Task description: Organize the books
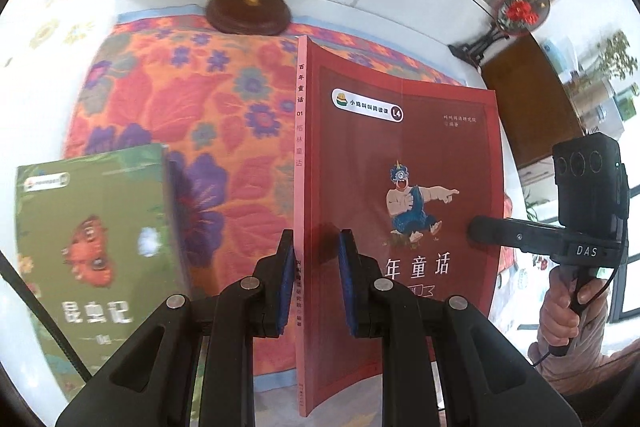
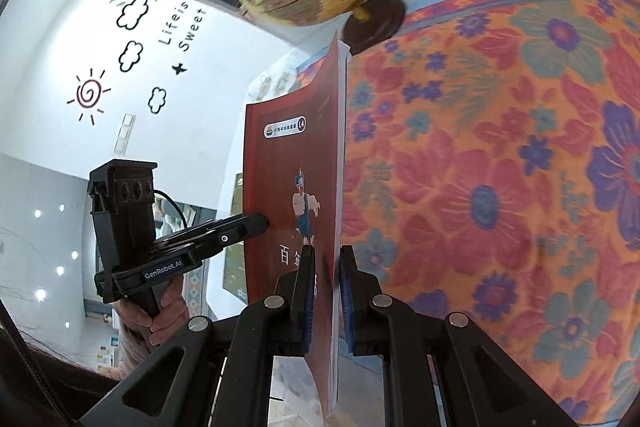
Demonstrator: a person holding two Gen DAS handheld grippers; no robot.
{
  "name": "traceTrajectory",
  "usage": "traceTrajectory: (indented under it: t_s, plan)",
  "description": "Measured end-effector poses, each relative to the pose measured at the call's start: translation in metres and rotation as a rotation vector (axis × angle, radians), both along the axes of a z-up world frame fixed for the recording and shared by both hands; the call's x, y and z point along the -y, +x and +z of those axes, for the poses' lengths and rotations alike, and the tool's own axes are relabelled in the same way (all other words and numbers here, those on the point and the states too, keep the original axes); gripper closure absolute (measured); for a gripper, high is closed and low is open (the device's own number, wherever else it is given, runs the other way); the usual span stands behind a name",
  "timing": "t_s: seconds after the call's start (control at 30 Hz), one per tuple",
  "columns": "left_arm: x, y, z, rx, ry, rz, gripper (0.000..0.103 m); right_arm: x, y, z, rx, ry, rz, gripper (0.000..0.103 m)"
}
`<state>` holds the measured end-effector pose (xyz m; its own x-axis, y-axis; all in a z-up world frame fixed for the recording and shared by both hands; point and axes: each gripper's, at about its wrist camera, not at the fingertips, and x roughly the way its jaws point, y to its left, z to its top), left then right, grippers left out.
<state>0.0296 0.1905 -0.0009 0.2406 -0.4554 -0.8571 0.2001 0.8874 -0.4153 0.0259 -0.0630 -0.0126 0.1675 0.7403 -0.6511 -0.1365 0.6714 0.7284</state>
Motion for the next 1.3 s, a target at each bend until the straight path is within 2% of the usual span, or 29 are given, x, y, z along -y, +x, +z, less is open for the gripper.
traceTrajectory:
  t_s: [0.53,1.03,1.3]
  plan:
    - [-0.100,-0.014,0.013,0.030,0.046,0.155,0.085,-0.102,0.021,0.006,-0.006,0.013,0.136,0.091]
    - [-0.168,-0.027,-0.001,0.026,0.069,0.268,0.085,-0.177,0.027,-0.012,-0.055,0.013,0.232,0.089]
    - [-0.195,-0.026,-0.023,-0.007,0.080,0.325,0.083,-0.213,0.030,-0.036,-0.097,0.005,0.263,0.089]
